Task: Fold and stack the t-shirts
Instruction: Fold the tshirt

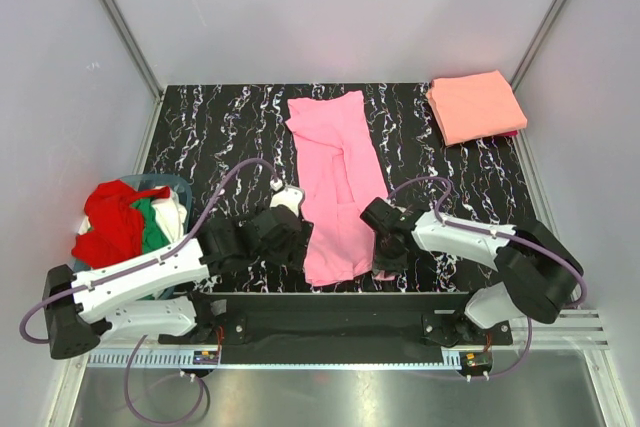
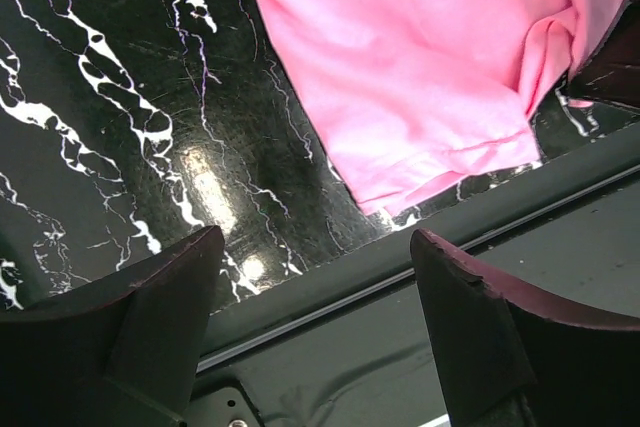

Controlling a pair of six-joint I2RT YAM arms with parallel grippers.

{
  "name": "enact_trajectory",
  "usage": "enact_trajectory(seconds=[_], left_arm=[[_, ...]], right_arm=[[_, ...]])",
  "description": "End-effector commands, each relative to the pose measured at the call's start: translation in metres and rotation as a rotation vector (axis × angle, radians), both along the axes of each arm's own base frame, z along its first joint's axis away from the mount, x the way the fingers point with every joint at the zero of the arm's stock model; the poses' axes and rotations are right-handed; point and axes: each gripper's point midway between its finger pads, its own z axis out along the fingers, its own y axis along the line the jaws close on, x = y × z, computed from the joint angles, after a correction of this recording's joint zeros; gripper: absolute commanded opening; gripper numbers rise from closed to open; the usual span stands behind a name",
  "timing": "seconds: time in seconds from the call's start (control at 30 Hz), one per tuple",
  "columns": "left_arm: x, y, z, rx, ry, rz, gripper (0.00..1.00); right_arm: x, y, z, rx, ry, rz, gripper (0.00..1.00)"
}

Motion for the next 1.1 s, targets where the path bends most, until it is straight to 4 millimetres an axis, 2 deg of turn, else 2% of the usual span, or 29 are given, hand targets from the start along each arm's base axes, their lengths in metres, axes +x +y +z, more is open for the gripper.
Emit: enact_trajectory(seconds=[0.0, 0.03, 0.13, 0.27, 0.3, 0.5, 0.6, 0.7, 0.73, 0.8, 0.83, 0.93, 1.07], left_arm=[[0.005, -0.011, 0.018, -0.112, -0.031, 0.023, 0.81], [0.005, -0.011, 0.019, -0.116, -0.033, 0.024, 0.81], [0.005, -0.01, 0.018, -0.112, -0.034, 0.026, 0.8], [0.006, -0.009, 0.018, -0.112, -0.035, 0.038, 0.8], [0.007, -0.009, 0.017, -0.112, -0.035, 0.044, 0.8], [0.009, -0.004, 0.022, -0.114, -0.045, 0.074, 0.79], [0.01, -0.003, 0.025, -0.121, -0.051, 0.081, 0.79], [0.01, -0.002, 0.025, -0.121, -0.049, 0.083, 0.8], [0.009, -0.002, 0.025, -0.12, -0.046, 0.083, 0.8], [0.008, -0.001, 0.021, -0.119, -0.035, 0.09, 0.81], [0.007, -0.001, 0.019, -0.12, -0.029, 0.093, 0.85], [0.005, 0.0, 0.01, -0.136, -0.001, 0.139, 0.93], [0.0, 0.005, -0.004, -0.18, 0.031, 0.214, 0.97]], right_arm=[[0.009, 0.002, -0.001, -0.022, -0.042, -0.008, 0.31], [0.008, 0.0, -0.001, -0.029, -0.04, -0.006, 0.15], [0.01, -0.006, 0.012, -0.048, -0.072, -0.015, 0.0], [0.011, -0.009, 0.039, -0.048, -0.12, -0.006, 0.0], [0.013, -0.004, 0.052, -0.021, -0.142, 0.011, 0.0], [0.002, 0.053, 0.112, 0.224, -0.252, 0.257, 0.0], [-0.007, 0.064, 0.117, 0.275, -0.235, 0.327, 0.0], [-0.021, 0.075, 0.106, 0.301, -0.177, 0.408, 0.01], [-0.026, 0.077, 0.102, 0.301, -0.16, 0.43, 0.26], [-0.031, 0.076, 0.095, 0.281, -0.138, 0.458, 0.58], [-0.026, 0.071, 0.092, 0.244, -0.155, 0.435, 0.8], [-0.019, 0.063, 0.099, 0.22, -0.199, 0.407, 1.0], [0.003, 0.036, 0.105, 0.114, -0.317, 0.248, 1.0]])
